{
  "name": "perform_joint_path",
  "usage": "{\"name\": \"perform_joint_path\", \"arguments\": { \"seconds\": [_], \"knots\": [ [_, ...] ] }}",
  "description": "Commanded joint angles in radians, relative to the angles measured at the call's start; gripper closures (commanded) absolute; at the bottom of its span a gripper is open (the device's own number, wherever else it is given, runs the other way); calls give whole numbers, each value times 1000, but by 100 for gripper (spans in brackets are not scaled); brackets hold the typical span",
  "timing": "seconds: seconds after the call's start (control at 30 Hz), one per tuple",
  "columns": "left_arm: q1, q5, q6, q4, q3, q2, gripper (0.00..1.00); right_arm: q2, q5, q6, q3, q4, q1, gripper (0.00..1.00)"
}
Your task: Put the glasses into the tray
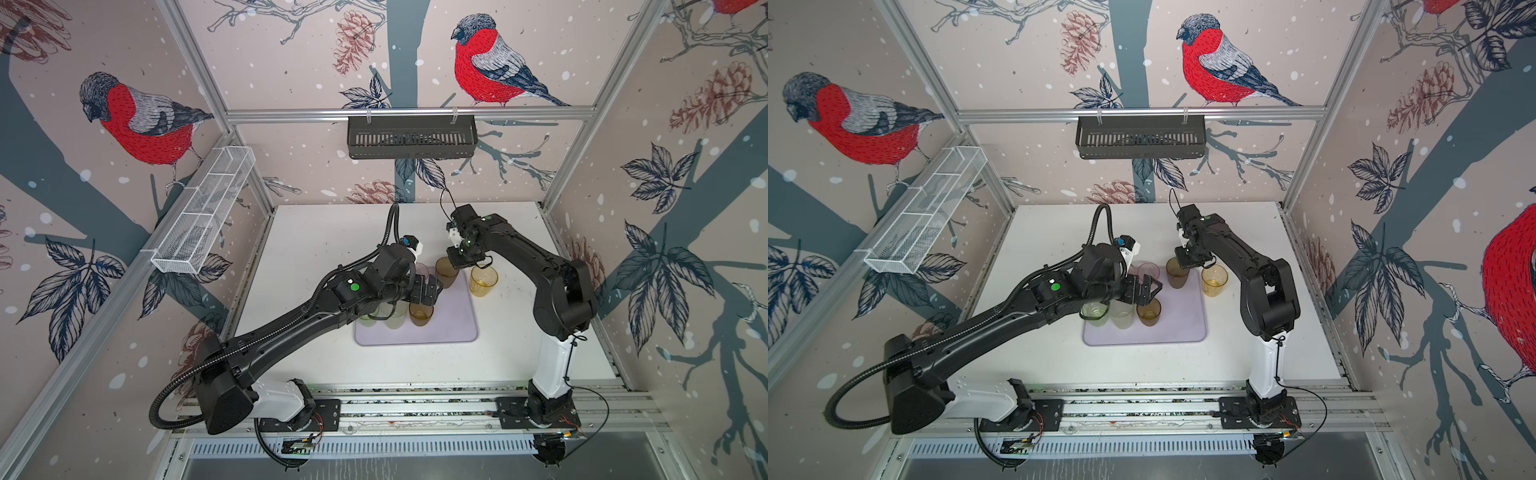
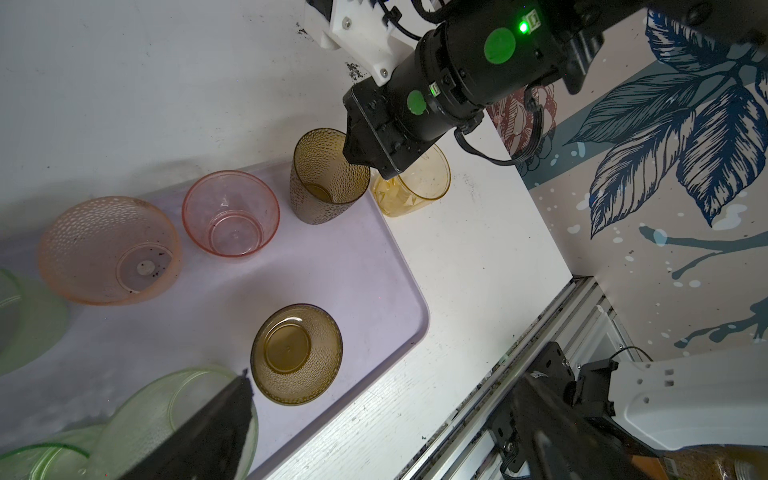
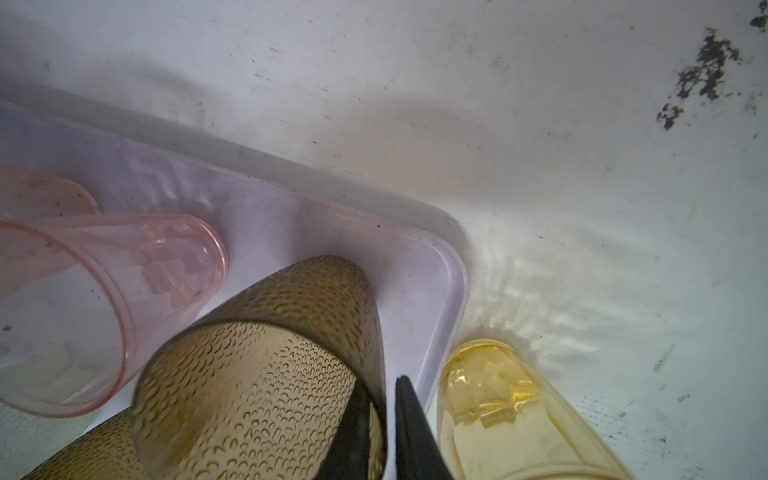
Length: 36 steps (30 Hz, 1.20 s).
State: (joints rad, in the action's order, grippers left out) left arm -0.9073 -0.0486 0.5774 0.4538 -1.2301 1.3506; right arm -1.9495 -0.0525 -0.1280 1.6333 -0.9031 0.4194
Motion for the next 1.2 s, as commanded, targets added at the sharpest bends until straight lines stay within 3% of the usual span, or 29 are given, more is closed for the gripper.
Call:
{"name": "perform_joint_path", "arguments": {
  "seconds": [0.0, 1.17],
  "knots": [
    [2, 18, 9, -32, 1, -7, 2, 15, 0, -2, 1, 1, 0, 80],
    [2, -8, -17, -33, -31, 32, 3, 128, -10, 5, 38, -41, -18, 46]
  ]
}}
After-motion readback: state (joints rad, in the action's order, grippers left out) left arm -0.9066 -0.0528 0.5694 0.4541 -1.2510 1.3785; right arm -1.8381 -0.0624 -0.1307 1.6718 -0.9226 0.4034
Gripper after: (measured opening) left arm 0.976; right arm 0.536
